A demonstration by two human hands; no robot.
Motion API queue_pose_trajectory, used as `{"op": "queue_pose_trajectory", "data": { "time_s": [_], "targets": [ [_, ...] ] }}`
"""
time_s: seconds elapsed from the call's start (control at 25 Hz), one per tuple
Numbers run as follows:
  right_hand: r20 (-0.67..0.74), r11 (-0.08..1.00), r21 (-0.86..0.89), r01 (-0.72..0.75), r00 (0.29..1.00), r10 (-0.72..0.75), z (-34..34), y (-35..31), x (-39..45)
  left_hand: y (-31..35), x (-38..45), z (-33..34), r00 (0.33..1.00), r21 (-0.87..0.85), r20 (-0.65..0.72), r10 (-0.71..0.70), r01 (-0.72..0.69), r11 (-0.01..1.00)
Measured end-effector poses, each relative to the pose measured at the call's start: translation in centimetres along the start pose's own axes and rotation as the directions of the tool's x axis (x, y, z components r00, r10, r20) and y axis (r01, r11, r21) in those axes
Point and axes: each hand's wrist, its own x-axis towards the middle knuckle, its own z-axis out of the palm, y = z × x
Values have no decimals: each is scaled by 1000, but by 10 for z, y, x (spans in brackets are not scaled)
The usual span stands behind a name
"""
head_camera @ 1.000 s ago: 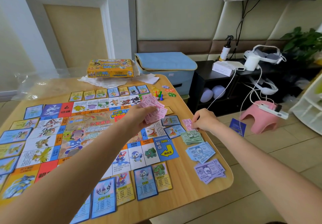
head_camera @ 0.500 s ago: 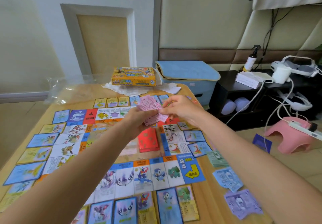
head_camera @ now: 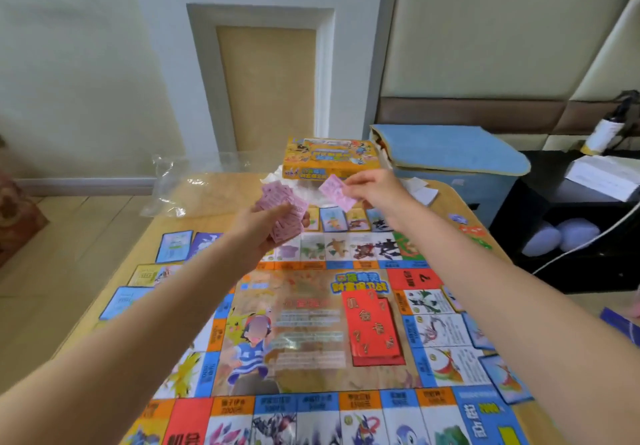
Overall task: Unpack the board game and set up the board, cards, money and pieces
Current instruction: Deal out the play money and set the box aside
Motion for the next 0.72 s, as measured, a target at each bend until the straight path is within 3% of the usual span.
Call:
{"op": "queue_pose_trajectory", "data": {
  "time_s": [0.16, 0.4, 0.56, 0.72],
  "targets": [
    [107, 996, -84, 32, 994, -23, 18, -3, -2, 3, -2, -24, 998, 19, -60, -23, 24, 1000],
    [171, 984, -177, 30, 985, 0, 21, -25, -69, 13, -66, -35, 1000, 157, -3, 13, -12, 987],
    [200, 994, -109, -5, 979, 27, 55, -49, -96, 32, -106, -67, 987, 170, -155, 45, -19, 985],
    [305, 1000, -9, -20, 952, 21, 149, -67, -118, 57, -129, -120, 950, 153, -292, 110, -67, 986]
  ]
}}
